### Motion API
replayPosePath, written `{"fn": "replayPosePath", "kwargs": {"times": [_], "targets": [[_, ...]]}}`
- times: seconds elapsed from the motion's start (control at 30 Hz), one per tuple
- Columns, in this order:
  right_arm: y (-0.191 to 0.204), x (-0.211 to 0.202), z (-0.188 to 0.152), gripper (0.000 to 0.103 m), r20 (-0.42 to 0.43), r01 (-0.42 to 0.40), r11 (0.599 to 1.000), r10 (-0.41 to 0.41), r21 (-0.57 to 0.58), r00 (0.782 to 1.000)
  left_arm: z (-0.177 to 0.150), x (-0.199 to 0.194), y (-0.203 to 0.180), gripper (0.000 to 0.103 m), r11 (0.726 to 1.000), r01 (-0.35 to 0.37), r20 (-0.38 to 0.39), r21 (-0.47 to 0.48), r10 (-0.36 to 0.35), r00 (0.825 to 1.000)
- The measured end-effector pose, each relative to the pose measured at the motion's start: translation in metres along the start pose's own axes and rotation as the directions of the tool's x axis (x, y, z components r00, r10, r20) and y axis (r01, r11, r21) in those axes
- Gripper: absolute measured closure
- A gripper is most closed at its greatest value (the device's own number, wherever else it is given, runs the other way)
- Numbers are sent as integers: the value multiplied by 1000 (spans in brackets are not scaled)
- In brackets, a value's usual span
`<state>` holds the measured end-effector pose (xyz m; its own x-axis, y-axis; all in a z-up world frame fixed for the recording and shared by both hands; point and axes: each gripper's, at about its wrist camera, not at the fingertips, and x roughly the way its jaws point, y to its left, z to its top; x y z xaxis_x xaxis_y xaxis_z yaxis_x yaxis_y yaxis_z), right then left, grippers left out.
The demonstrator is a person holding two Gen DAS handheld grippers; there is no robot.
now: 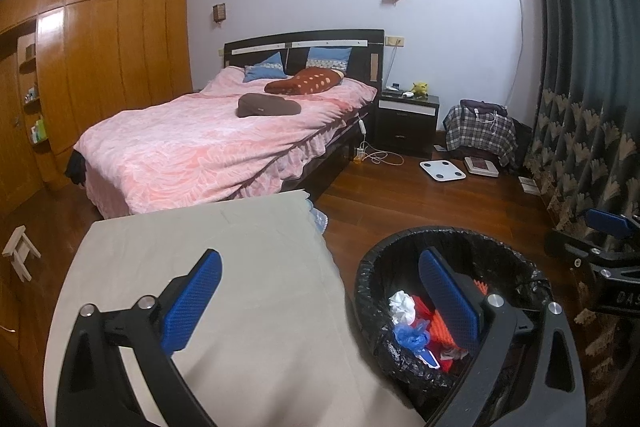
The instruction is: Collect trash
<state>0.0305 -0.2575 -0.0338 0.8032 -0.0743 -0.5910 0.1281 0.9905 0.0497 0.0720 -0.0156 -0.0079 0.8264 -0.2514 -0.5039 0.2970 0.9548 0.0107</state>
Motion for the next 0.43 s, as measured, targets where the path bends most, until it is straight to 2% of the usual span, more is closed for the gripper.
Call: {"fn": "replayPosePath", "kwargs": {"times": [0.43], "targets": [[0,0,2,5,-1,-2,1000,2,-2,1000,-1,2,-2,6,1000,-6,-5,-2,6,1000]]}}
